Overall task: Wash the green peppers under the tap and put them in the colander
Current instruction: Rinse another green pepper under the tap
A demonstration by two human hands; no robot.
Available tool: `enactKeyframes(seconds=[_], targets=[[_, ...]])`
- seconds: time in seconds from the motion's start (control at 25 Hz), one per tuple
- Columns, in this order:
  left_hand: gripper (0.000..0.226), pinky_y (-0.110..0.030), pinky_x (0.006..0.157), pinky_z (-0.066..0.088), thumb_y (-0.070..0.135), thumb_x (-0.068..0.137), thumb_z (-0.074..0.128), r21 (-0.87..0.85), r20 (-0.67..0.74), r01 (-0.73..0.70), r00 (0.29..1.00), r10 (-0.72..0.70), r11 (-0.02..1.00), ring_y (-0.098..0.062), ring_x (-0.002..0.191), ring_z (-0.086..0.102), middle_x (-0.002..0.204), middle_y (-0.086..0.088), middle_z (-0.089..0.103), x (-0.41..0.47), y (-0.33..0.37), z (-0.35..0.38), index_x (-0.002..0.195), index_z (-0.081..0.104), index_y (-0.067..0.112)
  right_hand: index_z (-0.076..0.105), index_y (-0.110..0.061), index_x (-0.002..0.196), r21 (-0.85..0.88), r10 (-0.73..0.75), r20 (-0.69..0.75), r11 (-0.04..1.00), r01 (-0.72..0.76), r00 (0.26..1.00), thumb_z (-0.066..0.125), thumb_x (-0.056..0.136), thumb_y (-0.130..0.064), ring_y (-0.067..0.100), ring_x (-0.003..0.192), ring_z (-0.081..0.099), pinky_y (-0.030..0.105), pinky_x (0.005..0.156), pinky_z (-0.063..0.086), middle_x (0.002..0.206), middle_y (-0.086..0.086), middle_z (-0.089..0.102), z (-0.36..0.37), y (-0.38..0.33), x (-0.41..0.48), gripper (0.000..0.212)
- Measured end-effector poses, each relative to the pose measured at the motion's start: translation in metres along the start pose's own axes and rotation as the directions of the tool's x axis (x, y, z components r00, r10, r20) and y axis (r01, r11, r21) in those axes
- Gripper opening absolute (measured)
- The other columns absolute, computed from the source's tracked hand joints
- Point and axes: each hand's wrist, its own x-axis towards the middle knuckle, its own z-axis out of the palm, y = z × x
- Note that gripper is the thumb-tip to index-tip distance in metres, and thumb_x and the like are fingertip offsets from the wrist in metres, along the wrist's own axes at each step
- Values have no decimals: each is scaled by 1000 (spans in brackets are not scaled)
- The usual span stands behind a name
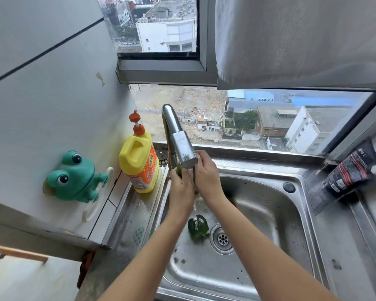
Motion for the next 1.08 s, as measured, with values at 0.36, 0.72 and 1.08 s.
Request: enactKeyframes(seconds=[0.36,0.72,1.08], targets=[[20,-57,91,50,27,98,44,-235,-71,48,995,-67,971,-35,106,62,111,-15,62,17,-15,-6,116,48,18,55,-16,120,5,-3,118,1000,2,993,40,82,-34,21,117,50,46,105,38,120,6,55,1,11,-8,45],[32,-8,70,39,39,93,48,397,82,-367,927,365,842,-16,86,54,96,-5,58,5,-14,-13,106,56,11,64,-10,80,185,480,84,853,-487,873,44,94,-34,28,79,63,44,82,54,78,10,68,-10,-7,4,34],[24,-43,79,53,34,97,44,-128,146,70,988,-51,989,-24,84,66,92,-10,68,9,19,-22,94,63,20,63,-7,93,123,342,81,929,-350,936,36,99,-24,15,77,60,31,78,49,82,1,60,-2,-18,-10,32]])
